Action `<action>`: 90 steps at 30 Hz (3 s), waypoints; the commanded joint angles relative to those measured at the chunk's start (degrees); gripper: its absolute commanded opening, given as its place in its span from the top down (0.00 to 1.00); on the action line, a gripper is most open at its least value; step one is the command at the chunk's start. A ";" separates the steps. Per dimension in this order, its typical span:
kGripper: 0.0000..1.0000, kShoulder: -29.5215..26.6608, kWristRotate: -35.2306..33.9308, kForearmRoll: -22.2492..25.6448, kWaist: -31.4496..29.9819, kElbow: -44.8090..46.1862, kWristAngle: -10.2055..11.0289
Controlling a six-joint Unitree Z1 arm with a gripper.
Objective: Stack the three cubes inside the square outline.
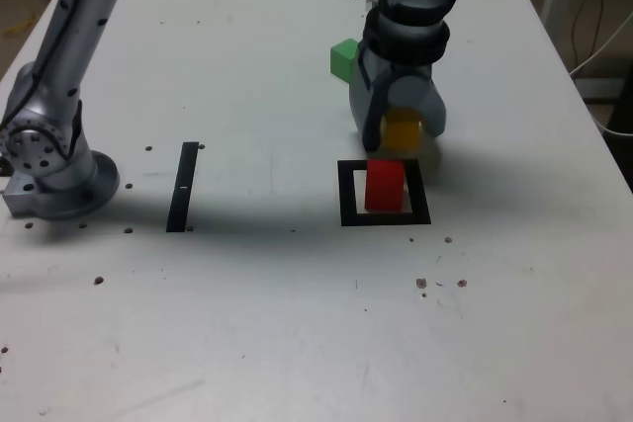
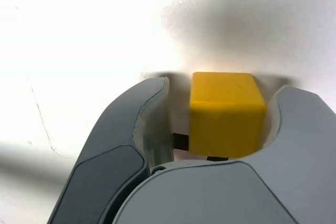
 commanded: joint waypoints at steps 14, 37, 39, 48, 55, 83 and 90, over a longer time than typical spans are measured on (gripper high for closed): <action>0.69 -0.53 -0.53 -2.17 -0.65 0.31 -0.14; 0.73 -11.24 -2.00 4.51 -8.74 -1.58 2.57; 0.73 -11.78 -3.16 7.59 -11.03 -3.05 3.39; 0.73 -15.03 -7.55 12.16 -16.40 -0.96 2.48; 0.73 -15.28 -11.90 11.91 -18.65 -0.99 1.36; 0.73 -8.41 -11.74 3.28 -17.39 2.98 0.56; 0.73 -8.77 -9.94 2.14 -16.58 4.20 0.69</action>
